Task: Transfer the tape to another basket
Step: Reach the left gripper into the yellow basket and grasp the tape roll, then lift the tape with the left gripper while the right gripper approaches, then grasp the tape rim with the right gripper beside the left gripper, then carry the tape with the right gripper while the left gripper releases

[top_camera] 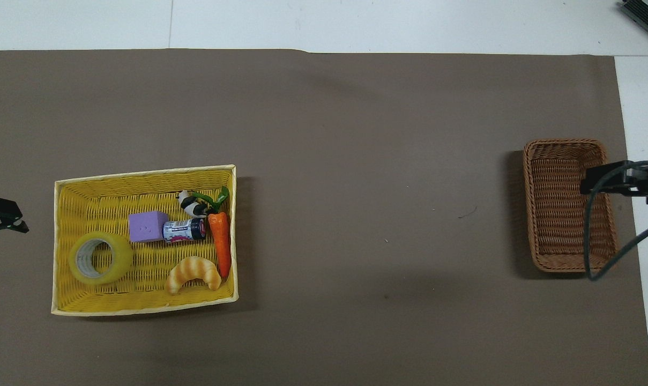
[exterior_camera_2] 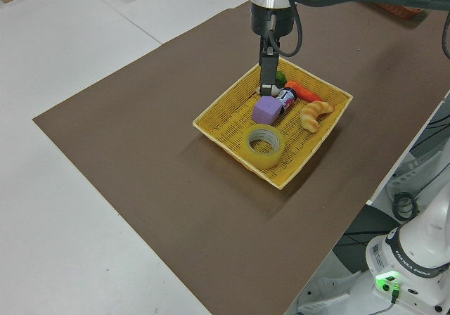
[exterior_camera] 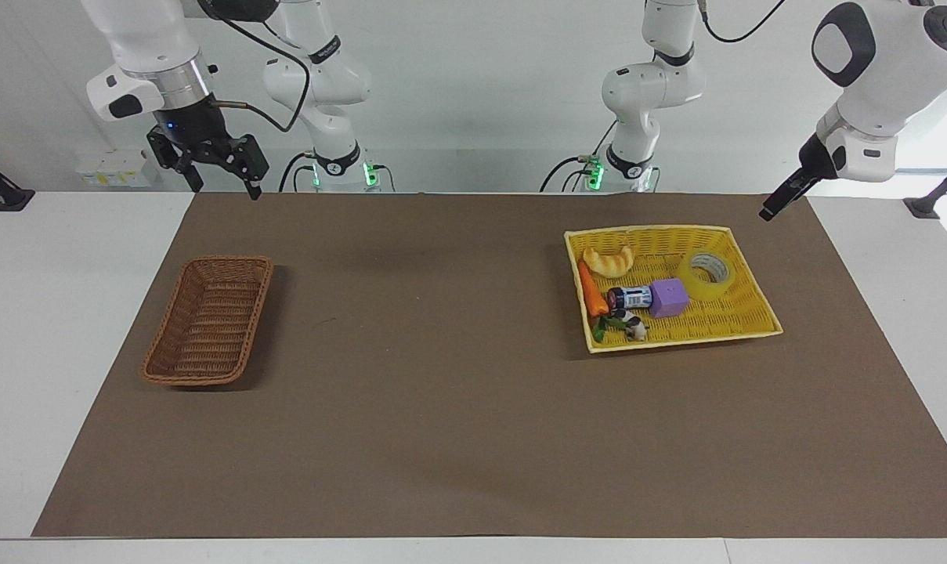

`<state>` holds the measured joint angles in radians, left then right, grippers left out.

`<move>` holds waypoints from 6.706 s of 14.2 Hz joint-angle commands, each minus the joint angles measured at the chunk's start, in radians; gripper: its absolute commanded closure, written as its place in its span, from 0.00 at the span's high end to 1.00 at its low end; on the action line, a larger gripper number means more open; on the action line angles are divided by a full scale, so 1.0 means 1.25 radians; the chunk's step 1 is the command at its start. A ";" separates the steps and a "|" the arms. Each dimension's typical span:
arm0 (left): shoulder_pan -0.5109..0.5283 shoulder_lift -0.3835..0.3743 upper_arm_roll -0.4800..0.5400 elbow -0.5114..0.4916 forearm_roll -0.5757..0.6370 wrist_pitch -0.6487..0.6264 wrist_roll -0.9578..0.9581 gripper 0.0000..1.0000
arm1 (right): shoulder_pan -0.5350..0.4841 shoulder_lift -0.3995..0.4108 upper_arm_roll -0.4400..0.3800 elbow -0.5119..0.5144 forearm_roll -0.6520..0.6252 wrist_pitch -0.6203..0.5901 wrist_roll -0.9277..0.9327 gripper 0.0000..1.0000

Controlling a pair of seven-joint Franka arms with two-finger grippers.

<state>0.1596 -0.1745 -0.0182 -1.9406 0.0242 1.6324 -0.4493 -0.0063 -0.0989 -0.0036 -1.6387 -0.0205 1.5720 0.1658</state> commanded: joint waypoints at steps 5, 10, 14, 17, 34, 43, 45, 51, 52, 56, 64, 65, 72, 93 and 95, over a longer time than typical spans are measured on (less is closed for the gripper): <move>0.031 -0.059 -0.006 -0.198 0.008 0.121 -0.012 1.00 | -0.007 -0.007 0.003 -0.003 0.010 0.000 -0.009 1.00; 0.026 -0.101 -0.006 -0.381 0.008 0.285 -0.054 1.00 | -0.007 -0.008 0.003 -0.003 0.011 0.000 -0.009 1.00; -0.006 -0.085 -0.008 -0.515 0.008 0.479 -0.166 1.00 | -0.007 -0.008 0.003 -0.003 0.010 0.000 -0.009 1.00; -0.006 -0.081 -0.008 -0.526 0.008 0.508 -0.185 0.85 | -0.007 -0.008 0.003 -0.003 0.010 0.000 -0.009 1.00; -0.059 -0.006 -0.010 -0.368 0.017 0.373 -0.154 0.00 | -0.007 -0.008 0.003 -0.003 0.010 0.000 -0.009 1.00; -0.047 0.119 -0.008 0.046 0.016 -0.007 0.191 0.00 | 0.004 -0.008 0.008 -0.007 0.048 0.020 -0.066 1.00; -0.053 0.164 -0.010 0.135 0.016 -0.053 0.210 0.00 | 0.007 -0.009 0.013 -0.014 0.119 0.037 -0.088 1.00; -0.077 0.169 -0.021 0.229 -0.062 -0.066 0.288 0.00 | 0.131 -0.001 0.027 -0.042 0.247 0.093 -0.015 1.00; -0.114 0.169 -0.023 0.231 -0.057 -0.073 0.288 0.00 | 0.153 -0.001 0.027 -0.052 0.264 0.118 0.022 1.00; -0.233 0.169 -0.028 0.238 -0.044 -0.073 0.287 0.00 | 0.204 0.034 0.027 -0.057 0.393 0.194 0.159 1.00; -0.377 0.165 -0.039 0.226 -0.203 0.017 0.142 0.00 | 0.286 0.082 0.026 -0.101 0.578 0.324 0.208 1.00; -0.379 0.165 -0.039 0.225 -0.242 0.028 0.137 0.00 | 0.302 0.082 0.027 -0.117 0.601 0.349 0.212 1.00; -0.476 0.159 -0.041 0.215 -0.319 0.120 0.082 0.00 | 0.313 0.068 0.026 -0.173 0.658 0.392 0.146 1.00; -0.516 0.152 -0.050 0.211 -0.383 0.237 -0.053 1.00 | 0.237 0.045 0.020 -0.179 0.711 0.328 0.088 0.00; -0.501 0.115 -0.042 0.210 -0.384 0.228 -0.054 1.00 | 0.237 0.047 0.020 -0.178 0.710 0.328 0.086 0.00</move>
<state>-0.4702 0.0234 -0.0907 -1.6739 -0.4645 1.9314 -0.4917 0.3011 -0.0295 0.0164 -1.8607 0.8614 1.9979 0.2676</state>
